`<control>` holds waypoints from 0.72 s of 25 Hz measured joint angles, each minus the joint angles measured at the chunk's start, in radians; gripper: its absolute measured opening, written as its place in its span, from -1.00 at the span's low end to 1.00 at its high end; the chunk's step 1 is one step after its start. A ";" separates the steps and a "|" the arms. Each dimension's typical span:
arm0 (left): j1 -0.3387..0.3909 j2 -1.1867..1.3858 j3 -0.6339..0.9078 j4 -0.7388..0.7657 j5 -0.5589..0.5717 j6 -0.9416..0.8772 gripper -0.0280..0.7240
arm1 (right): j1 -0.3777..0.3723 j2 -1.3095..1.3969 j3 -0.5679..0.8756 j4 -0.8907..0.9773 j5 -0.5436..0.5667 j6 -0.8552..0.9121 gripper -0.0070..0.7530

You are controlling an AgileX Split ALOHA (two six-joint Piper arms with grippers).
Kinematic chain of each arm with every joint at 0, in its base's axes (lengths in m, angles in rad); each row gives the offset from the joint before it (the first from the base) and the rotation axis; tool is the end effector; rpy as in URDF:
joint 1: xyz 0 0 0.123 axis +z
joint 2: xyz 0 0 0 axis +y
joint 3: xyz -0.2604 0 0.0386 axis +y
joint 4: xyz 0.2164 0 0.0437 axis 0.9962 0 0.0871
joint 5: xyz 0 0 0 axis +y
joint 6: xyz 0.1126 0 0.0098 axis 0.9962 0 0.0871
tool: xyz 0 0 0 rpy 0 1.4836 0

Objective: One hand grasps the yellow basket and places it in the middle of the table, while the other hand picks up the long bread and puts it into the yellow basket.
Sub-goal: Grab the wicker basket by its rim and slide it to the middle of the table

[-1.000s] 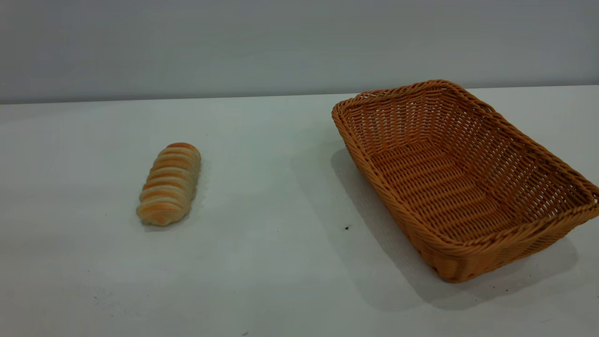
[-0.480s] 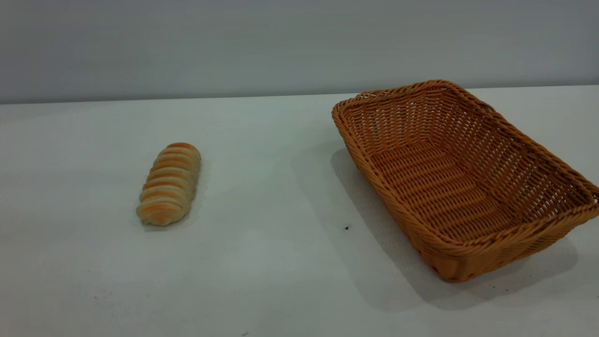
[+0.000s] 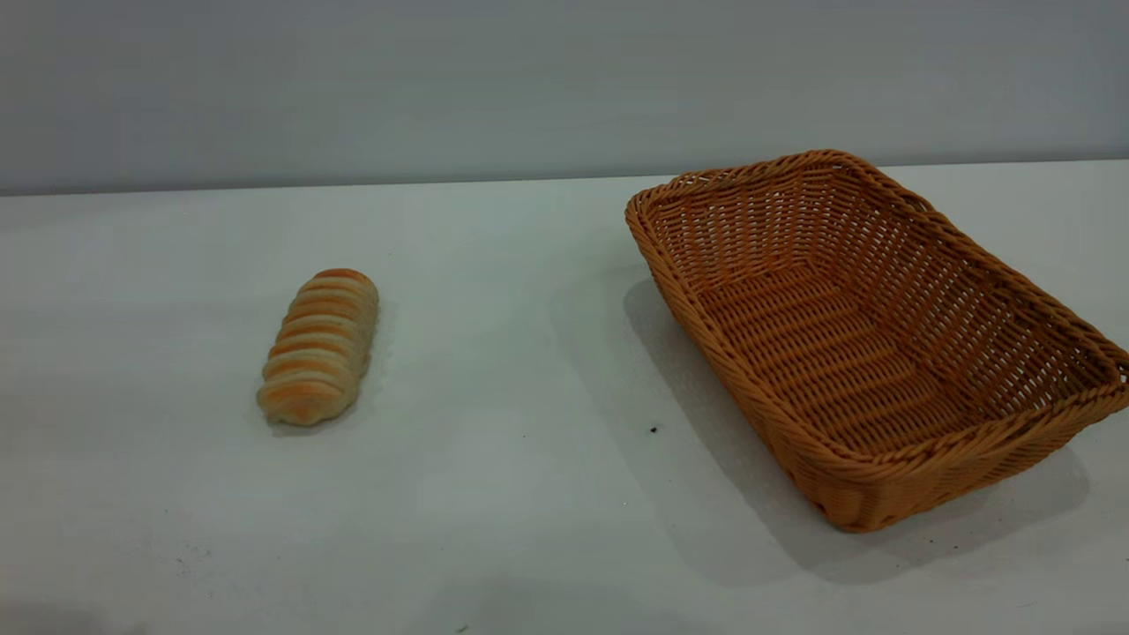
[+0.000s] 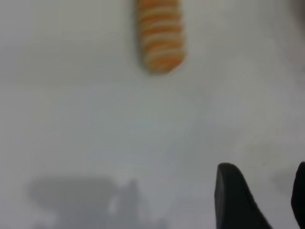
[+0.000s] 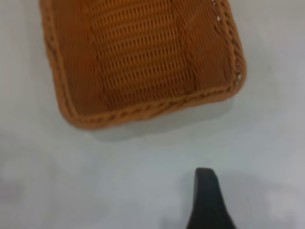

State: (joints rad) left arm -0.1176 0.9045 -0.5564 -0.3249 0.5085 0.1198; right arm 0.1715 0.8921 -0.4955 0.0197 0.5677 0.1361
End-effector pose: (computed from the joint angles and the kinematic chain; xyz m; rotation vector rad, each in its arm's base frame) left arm 0.1664 -0.0374 0.2429 0.0228 2.3285 -0.3240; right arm 0.1528 0.0277 0.2197 -0.0278 2.4539 0.1560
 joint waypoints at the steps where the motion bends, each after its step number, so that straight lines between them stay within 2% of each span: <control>1: 0.000 0.000 -0.010 -0.043 -0.002 0.045 0.05 | 0.000 0.044 0.000 -0.001 -0.034 0.027 0.34; 7: 0.000 0.001 -0.024 -0.240 -0.002 0.265 0.05 | -0.003 0.240 0.000 -0.027 -0.159 0.211 0.35; 11: 0.000 0.001 -0.024 -0.309 0.002 0.338 0.05 | -0.047 0.371 -0.011 -0.026 -0.231 0.341 0.36; 14: 0.000 0.001 -0.024 -0.323 0.010 0.367 0.05 | -0.088 0.472 -0.054 -0.026 -0.229 0.407 0.36; 18: 0.000 0.001 -0.024 -0.323 0.003 0.375 0.05 | -0.099 0.591 -0.144 -0.013 -0.199 0.444 0.36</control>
State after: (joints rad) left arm -0.1176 0.9053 -0.5808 -0.6483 0.5116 0.4953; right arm 0.0728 1.4827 -0.6397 0.0068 0.3688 0.5804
